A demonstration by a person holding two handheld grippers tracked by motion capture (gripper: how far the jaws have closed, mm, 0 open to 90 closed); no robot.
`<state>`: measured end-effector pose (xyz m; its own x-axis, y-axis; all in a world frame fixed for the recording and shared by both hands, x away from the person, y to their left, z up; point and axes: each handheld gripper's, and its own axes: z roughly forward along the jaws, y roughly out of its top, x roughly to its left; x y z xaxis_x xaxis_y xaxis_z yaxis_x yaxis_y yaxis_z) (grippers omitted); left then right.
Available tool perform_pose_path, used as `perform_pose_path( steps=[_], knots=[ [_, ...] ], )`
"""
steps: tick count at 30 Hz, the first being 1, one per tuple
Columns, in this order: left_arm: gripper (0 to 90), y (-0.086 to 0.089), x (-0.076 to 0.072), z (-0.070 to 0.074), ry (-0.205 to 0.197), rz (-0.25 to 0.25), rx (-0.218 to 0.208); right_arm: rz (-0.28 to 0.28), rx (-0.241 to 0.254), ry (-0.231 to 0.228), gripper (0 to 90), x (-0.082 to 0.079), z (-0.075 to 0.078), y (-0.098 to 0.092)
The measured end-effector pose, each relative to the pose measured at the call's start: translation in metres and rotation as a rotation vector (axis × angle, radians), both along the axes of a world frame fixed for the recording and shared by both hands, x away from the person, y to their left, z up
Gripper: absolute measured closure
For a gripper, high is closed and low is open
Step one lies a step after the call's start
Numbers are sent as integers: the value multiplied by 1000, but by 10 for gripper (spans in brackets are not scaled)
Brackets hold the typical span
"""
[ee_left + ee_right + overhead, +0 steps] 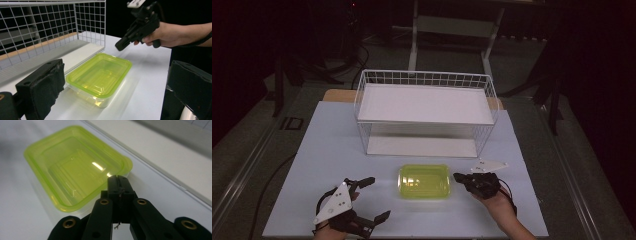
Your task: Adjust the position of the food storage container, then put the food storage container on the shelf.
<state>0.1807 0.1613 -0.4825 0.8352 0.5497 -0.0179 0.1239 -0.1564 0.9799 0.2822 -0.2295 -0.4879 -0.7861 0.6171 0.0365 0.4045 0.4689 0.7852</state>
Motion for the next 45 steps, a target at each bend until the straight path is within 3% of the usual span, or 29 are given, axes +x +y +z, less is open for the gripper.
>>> perform_pose_path(
  steps=[2, 6, 8, 10, 12, 15, 16, 18, 19, 21, 22, 23, 24, 26, 28, 29, 30, 31, 32, 33, 35, 36, 37, 38, 39, 40, 42, 43, 45],
  knots=[
    [19, 0, 2, 0, 25, -10, -15, -1, 11, -18, 805, -5, 6, -3],
    [19, 0, 9, 3, 85, -15, -11, -10, 51, -50, 521, -14, 20, -6],
    [19, 1, 12, 5, 95, -21, -21, -17, 68, -55, 467, -15, 24, -8],
    [19, 0, 15, 9, 102, -16, 5, -7, 123, -34, 237, -17, 33, -11],
    [19, -1, 18, 12, 91, 6, 21, -2, 110, -47, 137, -18, 36, -11],
    [19, -1, 25, 16, 105, 8, 26, -20, 114, -74, 129, -20, 39, -11],
    [26, -2, 30, 18, 116, 11, 33, 3, 139, -58, 143, -21, 42, -10],
    [49, -2, 31, 19, 118, 11, 30, -3, 139, -51, 154, -22, 43, -9],
    [57, -5, 37, 22, 159, 16, 27, -20, 161, -24, 227, -23, 46, -9],
    [25, -8, 40, 25, 202, 35, 35, -5, 198, 15, 227, -21, 46, -10],
    [19, -8, 40, 25, 202, 35, 35, -5, 198, 15, 227, -21, 46, -10],
    [18, -13, 45, 26, 258, 36, 51, -30, 201, 49, 188, -17, 46, -11],
    [12, -13, 45, 26, 258, 36, 51, -30, 201, 49, 188, -17, 46, -11],
    [10, -19, 51, 25, 312, 36, 73, -36, 207, 64, 188, -12, 45, -10],
    [10, -24, 59, 22, 383, 39, 81, -39, 201, 74, 187, -11, 45, -9],
    [10, -26, 65, 17, 439, 44, 65, -50, 196, 111, 181, -7, 42, -6],
    [10, -26, 65, 17, 439, 44, 65, -50, 196, 111, 181, -7, 42, -6],
    [10, -27, 70, 14, 473, 63, 62, -63, 191, 128, 182, -5, 40, -5],
    [11, -27, 77, 9, 514, 66, 46, -101, 174, 188, 181, 1, 33, 0],
    [11, -27, 77, 9, 514, 66, 46, -101, 174, 188, 181, 1, 33, 0],
    [11, -29, 86, 2, 569, 113, 72, -125, 136, 225, 136, 7, 22, 7],
    [11, -29, 86, 2, 569, 113, 72, -125, 136, 225, 136, 7, 22, 7],
    [11, -31, 91, -3, 626, 147, 79, -143, 140, 256, 140, 10, 16, 11],
    [11, -32, 93, -6, 653, 154, 74, -145, 142, 279, 140, 12, 13, 11],
    [12, -32, 93, -6, 653, 154, 74, -145, 142, 279, 140, 12, 13, 11],
    [12, -35, 97, -11, 693, 177, 80, -158, 162, 331, 149, 17, 7, 13],
    [13, -37, 98, -13, 699, 189, 95, -164, 168, 351, 150, 19, 5, 13],
    [51, -41, 100, -17, 720, 189, 101, -188, 180, 385, 213, 24, -1, 14],
    [57, -43, 101, -19, 726, 200, 113, -205, 181, 384, 219, 24, -2, 14]
  ],
)
